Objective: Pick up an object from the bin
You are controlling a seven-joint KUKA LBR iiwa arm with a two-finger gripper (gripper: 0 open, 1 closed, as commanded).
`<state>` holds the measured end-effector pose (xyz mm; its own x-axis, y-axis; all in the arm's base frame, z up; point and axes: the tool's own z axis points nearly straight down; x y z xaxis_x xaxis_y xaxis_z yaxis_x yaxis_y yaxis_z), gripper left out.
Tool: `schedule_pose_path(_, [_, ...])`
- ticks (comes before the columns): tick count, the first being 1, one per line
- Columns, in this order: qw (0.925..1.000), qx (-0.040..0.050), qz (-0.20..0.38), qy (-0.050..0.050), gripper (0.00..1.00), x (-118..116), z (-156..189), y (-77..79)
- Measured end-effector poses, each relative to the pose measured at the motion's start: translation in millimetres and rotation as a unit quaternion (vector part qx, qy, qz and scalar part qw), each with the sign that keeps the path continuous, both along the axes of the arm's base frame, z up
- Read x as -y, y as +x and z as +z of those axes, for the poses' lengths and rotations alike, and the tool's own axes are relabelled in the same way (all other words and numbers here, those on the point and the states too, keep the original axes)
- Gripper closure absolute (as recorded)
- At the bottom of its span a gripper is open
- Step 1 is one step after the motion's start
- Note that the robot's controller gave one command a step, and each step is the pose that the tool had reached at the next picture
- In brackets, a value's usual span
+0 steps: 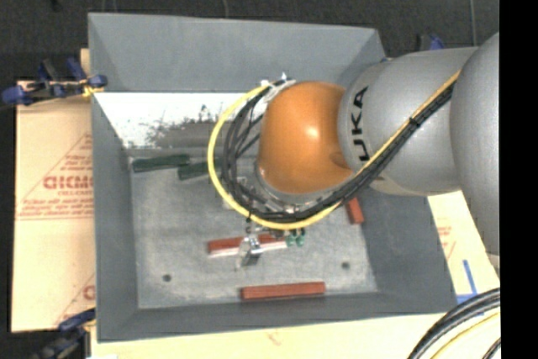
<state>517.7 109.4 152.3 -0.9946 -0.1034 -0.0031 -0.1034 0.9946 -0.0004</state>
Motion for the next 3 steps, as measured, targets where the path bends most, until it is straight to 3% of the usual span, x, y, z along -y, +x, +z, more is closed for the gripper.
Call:
schedule_pose_path(1, [0.9999, -0.0009, 0.017, -0.001, 0.00, 4, -10, -5.4])
schedule_pose_path(2, [0.9896, -0.0070, 0.144, -0.002, 1.00, -1, -72, -3.1])
schedule_pose_path(3, [0.9896, -0.0070, 0.143, -0.002, 1.00, -1, -72, -3.0])
